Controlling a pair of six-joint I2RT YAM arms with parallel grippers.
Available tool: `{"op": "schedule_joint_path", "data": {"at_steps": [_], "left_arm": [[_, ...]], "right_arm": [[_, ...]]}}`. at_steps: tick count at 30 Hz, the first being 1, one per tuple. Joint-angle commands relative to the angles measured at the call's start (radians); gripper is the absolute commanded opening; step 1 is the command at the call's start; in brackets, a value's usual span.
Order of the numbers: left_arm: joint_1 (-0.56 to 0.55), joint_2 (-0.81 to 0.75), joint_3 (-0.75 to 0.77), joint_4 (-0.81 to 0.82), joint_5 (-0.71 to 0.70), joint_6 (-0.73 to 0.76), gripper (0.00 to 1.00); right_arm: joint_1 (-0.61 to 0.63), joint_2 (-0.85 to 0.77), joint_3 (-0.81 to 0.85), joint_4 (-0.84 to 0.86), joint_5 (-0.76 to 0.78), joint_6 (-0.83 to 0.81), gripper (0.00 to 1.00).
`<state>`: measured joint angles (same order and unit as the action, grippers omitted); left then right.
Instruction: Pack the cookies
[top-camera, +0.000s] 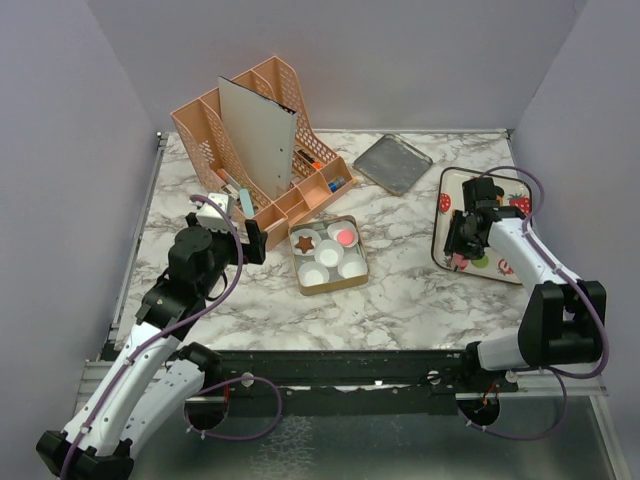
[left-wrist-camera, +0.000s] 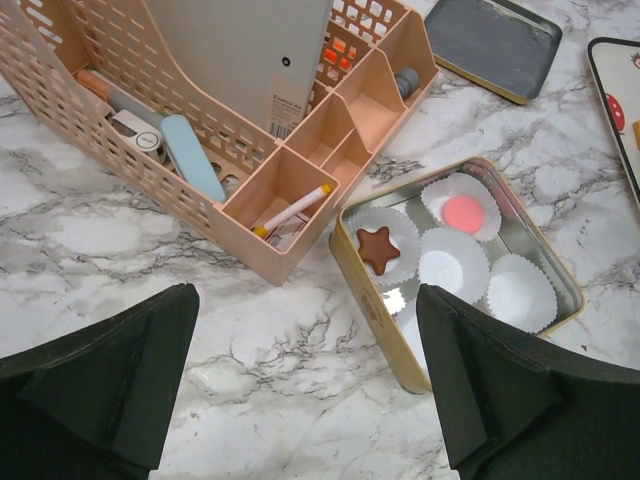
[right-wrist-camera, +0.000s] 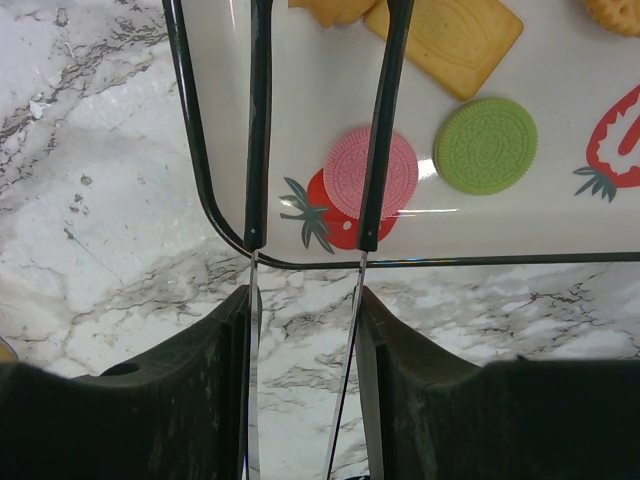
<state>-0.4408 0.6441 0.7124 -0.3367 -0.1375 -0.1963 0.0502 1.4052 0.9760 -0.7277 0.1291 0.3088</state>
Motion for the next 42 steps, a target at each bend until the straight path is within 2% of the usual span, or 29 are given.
{"op": "schedule_joint_path", "data": {"at_steps": [1, 19, 32, 42], "left_arm": [[-0.003, -0.006, -0.010, 0.022, 0.018, 0.012, 0.99], [-0.003, -0.002, -0.013, 0.024, 0.021, 0.012, 0.99], [-0.003, 0.002, -0.012, 0.026, 0.019, 0.012, 0.99], [0.000, 0.008, -0.013, 0.025, 0.018, 0.015, 0.99]], "right_arm": [[-0.004, 0.022, 0.030, -0.013, 0.000, -0.025, 0.43], [0.047, 0.060, 0.044, -0.047, 0.068, -0.036, 0.47], [0.061, 0.001, 0.052, -0.056, 0.093, -0.032, 0.30], [0.105, -0.088, 0.070, -0.067, 0.021, -0.057, 0.27]]}}
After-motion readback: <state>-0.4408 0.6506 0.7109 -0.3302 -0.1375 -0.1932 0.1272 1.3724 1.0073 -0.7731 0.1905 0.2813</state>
